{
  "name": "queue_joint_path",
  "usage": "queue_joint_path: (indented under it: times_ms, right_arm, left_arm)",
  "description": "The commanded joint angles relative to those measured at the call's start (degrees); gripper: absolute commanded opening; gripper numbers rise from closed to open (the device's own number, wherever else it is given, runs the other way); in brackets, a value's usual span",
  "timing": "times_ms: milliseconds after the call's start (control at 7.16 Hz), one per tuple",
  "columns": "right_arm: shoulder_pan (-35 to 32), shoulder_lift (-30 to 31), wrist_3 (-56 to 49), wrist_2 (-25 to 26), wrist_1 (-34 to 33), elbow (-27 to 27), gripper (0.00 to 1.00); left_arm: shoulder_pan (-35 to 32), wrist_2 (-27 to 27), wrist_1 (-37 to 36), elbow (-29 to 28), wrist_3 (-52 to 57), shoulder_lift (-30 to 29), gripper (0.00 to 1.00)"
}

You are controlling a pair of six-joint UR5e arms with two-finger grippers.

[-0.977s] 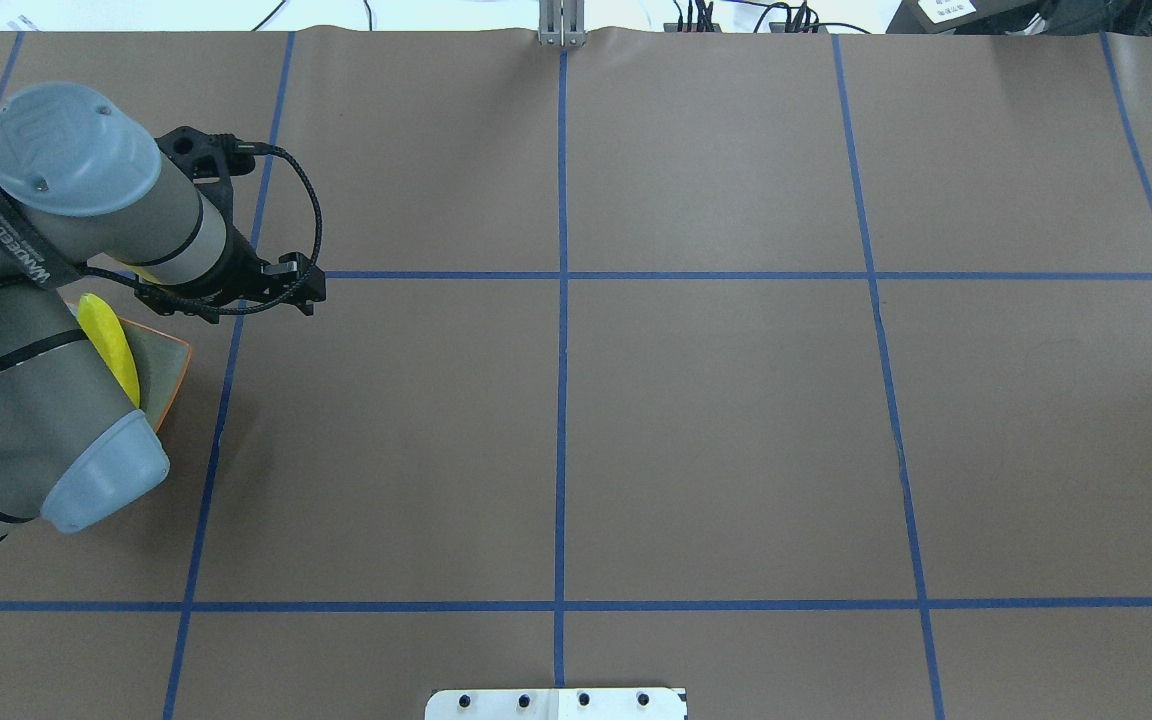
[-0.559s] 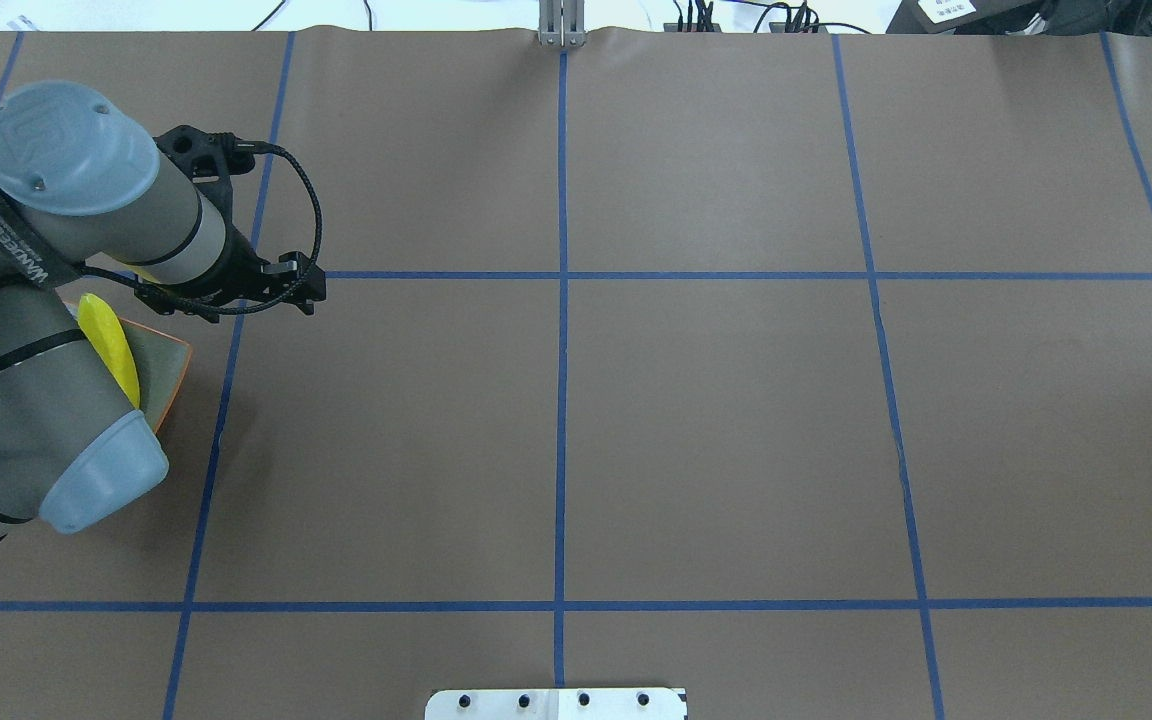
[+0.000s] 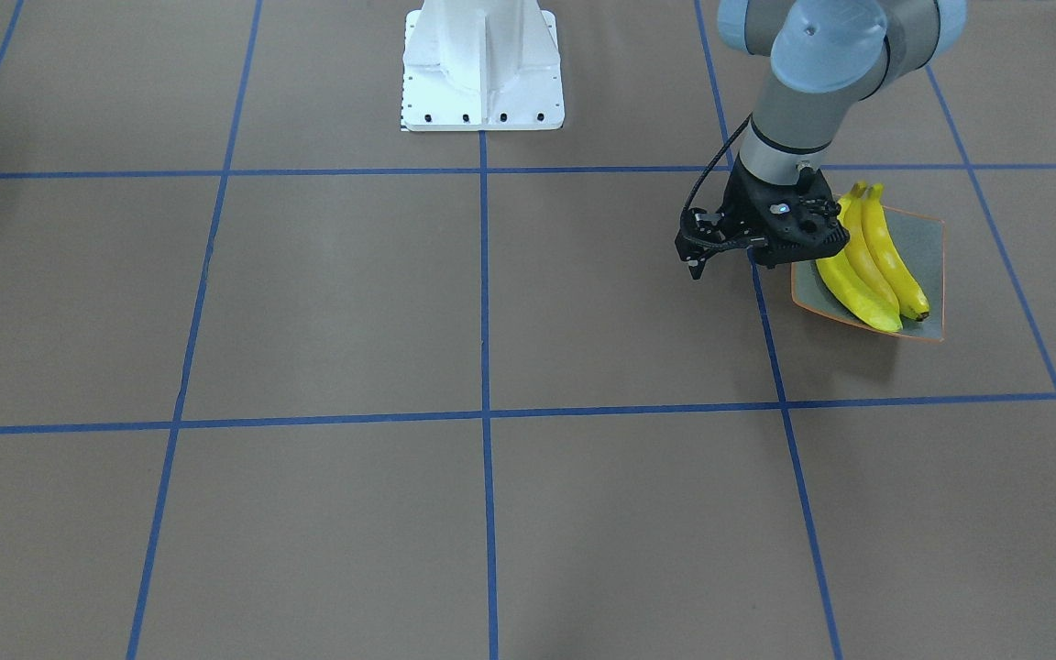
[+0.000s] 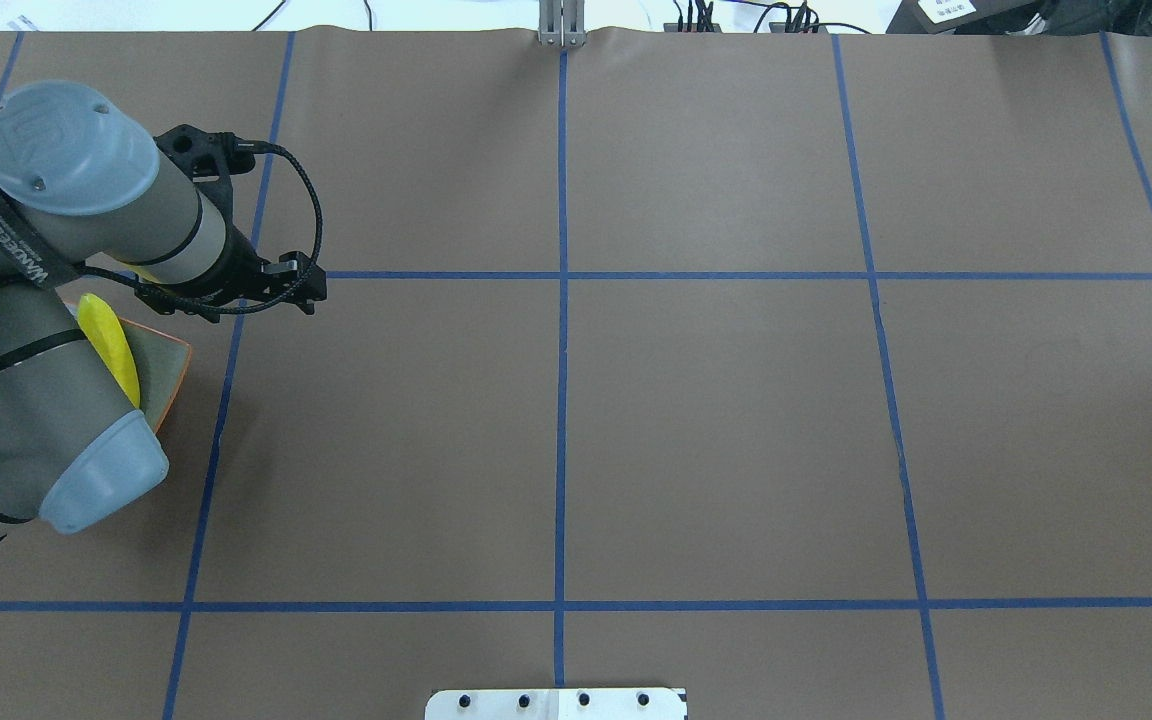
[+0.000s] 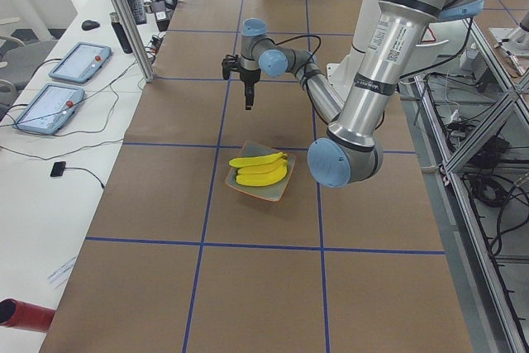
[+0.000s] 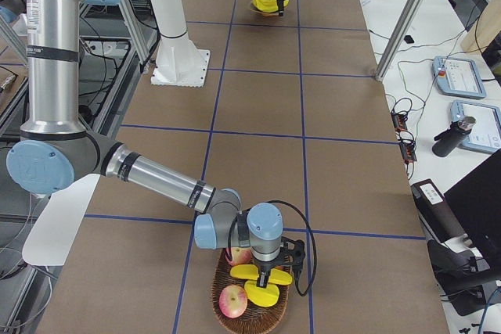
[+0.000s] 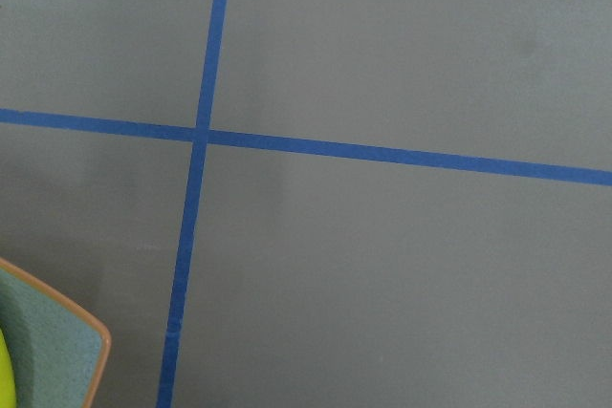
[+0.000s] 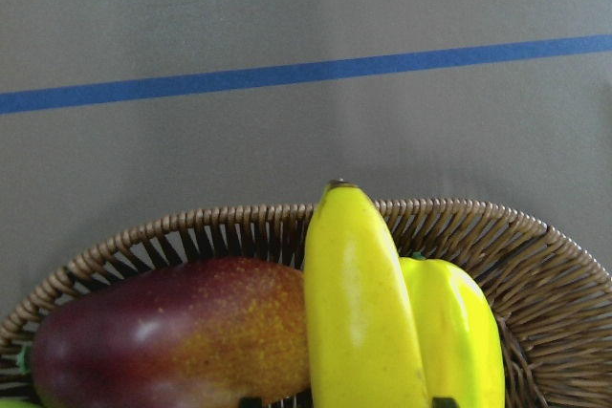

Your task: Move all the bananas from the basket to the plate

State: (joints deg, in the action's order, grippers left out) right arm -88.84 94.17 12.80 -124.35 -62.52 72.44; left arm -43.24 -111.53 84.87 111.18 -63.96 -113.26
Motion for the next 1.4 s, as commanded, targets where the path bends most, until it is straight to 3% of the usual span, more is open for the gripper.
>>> queue_joint_path:
  times_ms: [0,140,419,698,1117,1257]
  right_arm:
    - [-3.95,-1.35,-3.98,-1.33,-0.67,0.51,0.00]
    - [-6.59,-2.05,-6.97,-2.29,-1.63,0.60,0.00]
    - [-9.07,-3.20,-11.11,-3.27,-9.68,5.23,0.00]
    - [-8.99,-6.70,-10.35,-6.15,-10.70,5.62,0.00]
    - [-3.82,-12.67,1.68,-16.16,-10.35,5.87,0.00]
    - [-1.10,-15.22,7.44,-17.23,-10.17,6.48,0.00]
  left_arm:
    - [0.09,0.00,0.03,0.00,-0.02,-0.21,0.99]
    - [0.09,0.09,-0.06,-0.35,-0.28,-0.73,0.99]
    - [0.09,0.00,0.03,-0.35,-1.17,-1.17,0.99]
    - [-0.09,0.00,0.90,-0.53,-0.99,-1.61,0.99]
    - [-1.31,0.00,16.51,-5.95,-1.78,-1.61,0.99]
    - [-1.84,-0.09,22.56,-8.50,-3.78,-1.61,0.99]
